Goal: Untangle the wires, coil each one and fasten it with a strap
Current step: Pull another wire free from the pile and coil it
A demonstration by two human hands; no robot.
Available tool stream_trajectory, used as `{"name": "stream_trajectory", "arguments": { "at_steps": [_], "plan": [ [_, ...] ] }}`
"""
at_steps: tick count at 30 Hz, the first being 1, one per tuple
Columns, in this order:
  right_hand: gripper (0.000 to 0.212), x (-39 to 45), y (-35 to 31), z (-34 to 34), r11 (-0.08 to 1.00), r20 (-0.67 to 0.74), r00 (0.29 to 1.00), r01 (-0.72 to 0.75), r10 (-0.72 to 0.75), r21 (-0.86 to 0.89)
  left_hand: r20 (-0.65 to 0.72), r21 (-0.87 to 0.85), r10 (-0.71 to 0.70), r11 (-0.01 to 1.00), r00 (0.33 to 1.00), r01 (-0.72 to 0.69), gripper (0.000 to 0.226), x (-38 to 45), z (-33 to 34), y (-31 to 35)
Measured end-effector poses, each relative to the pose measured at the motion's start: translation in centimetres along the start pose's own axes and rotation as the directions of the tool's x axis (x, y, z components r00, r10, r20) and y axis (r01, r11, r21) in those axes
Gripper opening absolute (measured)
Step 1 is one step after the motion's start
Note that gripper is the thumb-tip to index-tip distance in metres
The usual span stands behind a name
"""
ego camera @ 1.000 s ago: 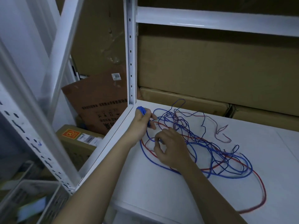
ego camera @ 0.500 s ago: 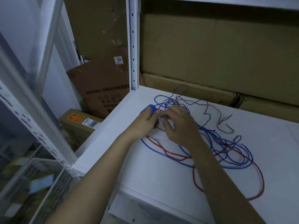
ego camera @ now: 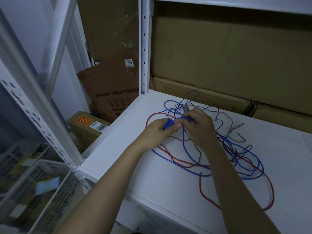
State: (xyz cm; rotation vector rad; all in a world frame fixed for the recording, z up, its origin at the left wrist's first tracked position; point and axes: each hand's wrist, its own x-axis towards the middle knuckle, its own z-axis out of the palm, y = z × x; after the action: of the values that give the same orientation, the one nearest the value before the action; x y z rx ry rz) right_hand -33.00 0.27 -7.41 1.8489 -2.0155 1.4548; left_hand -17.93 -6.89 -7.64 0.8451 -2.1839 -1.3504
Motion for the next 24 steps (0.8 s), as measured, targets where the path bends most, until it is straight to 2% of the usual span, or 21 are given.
{"name": "stream_trajectory", "arguments": {
  "at_steps": [2, 5, 9, 12, 15, 17, 19, 21, 24],
  "plan": [
    [0.006, 0.2, 0.0, 0.2, 0.999, 0.041, 0.999, 0.006, -0.008, 0.046, -0.022, 0.005, -0.006, 1.0, 1.0, 0.006, 0.037, 0.0, -0.1, 0.0],
    [0.012, 0.6, 0.0, 0.7, 0.997, 0.077, 0.997, 0.003, -0.009, 0.077, -0.058, -0.051, -0.024, 0.998, 0.998, 0.022, 0.037, 0.1, -0.2, 0.0],
    [0.017, 0.4, 0.3, 1.3, 0.989, 0.1, 0.994, -0.065, 0.052, 0.135, -0.049, -0.299, -0.021, 0.954, 0.999, 0.005, 0.037, 0.4, -0.4, 0.5],
    [0.021, 0.3, 0.6, 1.6, 0.968, 0.11, 0.98, -0.185, 0.168, 0.166, -0.069, -0.411, -0.063, 0.911, 0.996, 0.029, 0.041, 0.9, -0.7, 0.9],
    [0.045, 0.6, 1.4, 1.8, 0.924, 0.093, 0.941, -0.337, 0.325, 0.183, -0.072, -0.446, -0.085, 0.894, 0.994, 0.044, 0.038, 1.2, -0.9, 0.8],
    [0.063, 0.7, 1.7, 2.0, 0.915, 0.093, 0.926, -0.375, 0.365, 0.146, -0.07, -0.443, -0.078, 0.896, 0.995, 0.039, 0.037, 1.2, -1.0, 0.6],
    [0.068, 0.5, 1.8, 2.2, 0.924, 0.1, 0.926, -0.372, 0.363, 0.084, -0.079, -0.444, -0.075, 0.895, 0.994, 0.032, 0.038, 1.3, -0.9, 0.5],
    [0.061, 0.2, 1.8, 2.4, 0.933, 0.126, 0.933, -0.348, 0.336, 0.087, -0.105, -0.45, -0.084, 0.893, 0.991, 0.028, 0.039, 1.6, -0.7, 0.5],
    [0.027, 0.0, 2.6, 2.1, 0.913, 0.172, 0.945, -0.317, 0.28, 0.255, -0.139, -0.496, -0.126, 0.867, 0.982, 0.042, 0.04, 2.1, -0.6, 0.4]
  ]
}}
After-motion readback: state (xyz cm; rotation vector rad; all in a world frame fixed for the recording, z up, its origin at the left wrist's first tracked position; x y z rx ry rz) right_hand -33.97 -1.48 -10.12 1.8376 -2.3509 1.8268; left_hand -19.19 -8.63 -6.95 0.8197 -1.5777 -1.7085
